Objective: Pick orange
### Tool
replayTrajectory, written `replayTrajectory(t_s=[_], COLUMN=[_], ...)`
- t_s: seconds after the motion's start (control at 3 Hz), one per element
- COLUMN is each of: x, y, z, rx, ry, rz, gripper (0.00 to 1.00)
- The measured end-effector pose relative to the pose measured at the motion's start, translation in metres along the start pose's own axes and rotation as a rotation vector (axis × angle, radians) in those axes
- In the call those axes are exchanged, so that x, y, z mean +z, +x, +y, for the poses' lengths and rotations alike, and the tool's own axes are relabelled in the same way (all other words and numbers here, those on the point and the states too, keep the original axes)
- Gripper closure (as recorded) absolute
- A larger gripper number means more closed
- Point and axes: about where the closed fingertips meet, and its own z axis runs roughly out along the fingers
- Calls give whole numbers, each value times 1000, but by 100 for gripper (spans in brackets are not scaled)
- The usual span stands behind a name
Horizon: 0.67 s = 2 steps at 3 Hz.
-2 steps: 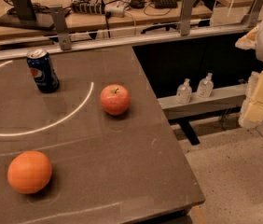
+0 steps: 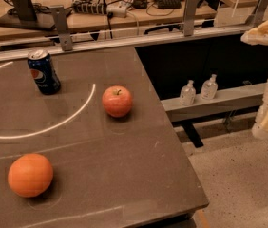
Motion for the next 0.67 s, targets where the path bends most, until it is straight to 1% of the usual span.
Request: replayTrajectory(t_s=[0.33, 0.67], x=[-31, -35], y=[-23, -65], z=[50, 99], rx=[-73, -110], ry=[-20, -136], rz=[-120, -257], gripper=[0, 0])
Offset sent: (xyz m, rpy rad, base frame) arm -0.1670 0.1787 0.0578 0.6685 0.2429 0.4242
